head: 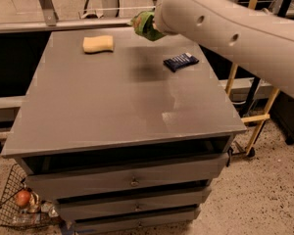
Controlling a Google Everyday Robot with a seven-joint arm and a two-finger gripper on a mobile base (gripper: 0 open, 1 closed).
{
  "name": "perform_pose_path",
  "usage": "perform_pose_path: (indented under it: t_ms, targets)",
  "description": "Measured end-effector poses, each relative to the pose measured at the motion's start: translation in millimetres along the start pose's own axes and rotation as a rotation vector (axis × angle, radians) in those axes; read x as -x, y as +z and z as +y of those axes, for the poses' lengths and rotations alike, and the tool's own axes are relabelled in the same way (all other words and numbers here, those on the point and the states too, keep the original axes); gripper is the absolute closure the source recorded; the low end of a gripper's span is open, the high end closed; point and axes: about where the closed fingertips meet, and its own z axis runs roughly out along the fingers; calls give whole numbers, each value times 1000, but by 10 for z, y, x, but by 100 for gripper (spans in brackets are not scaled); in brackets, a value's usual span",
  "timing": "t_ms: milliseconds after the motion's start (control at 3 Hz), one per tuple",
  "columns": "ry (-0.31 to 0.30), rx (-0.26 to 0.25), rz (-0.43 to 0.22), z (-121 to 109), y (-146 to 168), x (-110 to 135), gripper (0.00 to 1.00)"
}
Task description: Move green rice chip bag near sponge
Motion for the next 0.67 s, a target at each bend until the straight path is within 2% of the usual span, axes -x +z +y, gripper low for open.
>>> perform_pose_path:
  t_ms: [667]
  targets:
    - [0,-35,-33,-36,611,346,100]
